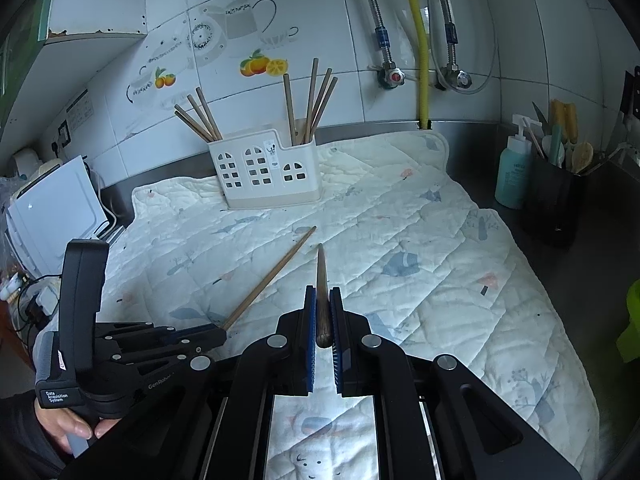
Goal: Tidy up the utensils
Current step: 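Close the right gripper on a chopstick while the left gripper grasps the other, then lift both held chopsticks and carry them toward the white holder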
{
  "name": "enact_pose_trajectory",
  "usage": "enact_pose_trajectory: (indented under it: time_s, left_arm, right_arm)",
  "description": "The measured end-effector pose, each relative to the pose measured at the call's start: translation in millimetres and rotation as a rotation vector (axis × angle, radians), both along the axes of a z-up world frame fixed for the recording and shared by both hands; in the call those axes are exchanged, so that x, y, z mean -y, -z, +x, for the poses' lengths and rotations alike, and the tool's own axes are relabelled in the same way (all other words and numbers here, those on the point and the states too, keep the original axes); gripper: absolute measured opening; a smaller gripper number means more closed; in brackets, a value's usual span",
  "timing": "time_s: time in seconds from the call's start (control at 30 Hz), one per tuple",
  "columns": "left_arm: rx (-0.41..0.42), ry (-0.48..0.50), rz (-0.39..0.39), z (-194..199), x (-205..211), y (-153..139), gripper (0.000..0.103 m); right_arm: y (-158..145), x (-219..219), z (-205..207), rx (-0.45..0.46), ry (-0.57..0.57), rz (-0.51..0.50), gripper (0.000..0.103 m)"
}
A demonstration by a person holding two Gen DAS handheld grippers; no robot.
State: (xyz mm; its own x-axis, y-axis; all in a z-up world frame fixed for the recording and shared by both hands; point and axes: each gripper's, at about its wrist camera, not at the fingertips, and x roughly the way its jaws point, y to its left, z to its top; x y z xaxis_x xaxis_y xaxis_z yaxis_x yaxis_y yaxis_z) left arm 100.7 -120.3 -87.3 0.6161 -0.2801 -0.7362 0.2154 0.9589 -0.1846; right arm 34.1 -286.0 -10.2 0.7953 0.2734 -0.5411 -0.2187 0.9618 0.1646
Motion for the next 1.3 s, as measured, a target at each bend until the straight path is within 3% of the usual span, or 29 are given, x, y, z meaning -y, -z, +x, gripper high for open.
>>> enact_pose_trajectory:
  time_s: [0.3, 0.57, 1.07, 1.3]
  left_arm:
    - [0.129, -0.051, -0.034, 5, -25, -41, 0.005]
    - [0.223, -0.067, -0.015, 22, -41, -72, 0.005]
    - [0.274, -0.054, -0.003, 78, -69, -137, 0.005]
    - [0.321, -0.043, -0.003, 97, -77, -177, 0.005]
  right_arm:
    - [-30, -7, 11, 0.058, -0.021, 0.003, 0.007]
    - [-64, -21, 42, 0.095, -0.072, -0.022, 0.007]
    - [-150, -47, 111, 0.177, -0.169, -0.078, 0.007]
    - [-187, -60, 139, 0.222, -0.2, -0.046, 0.007]
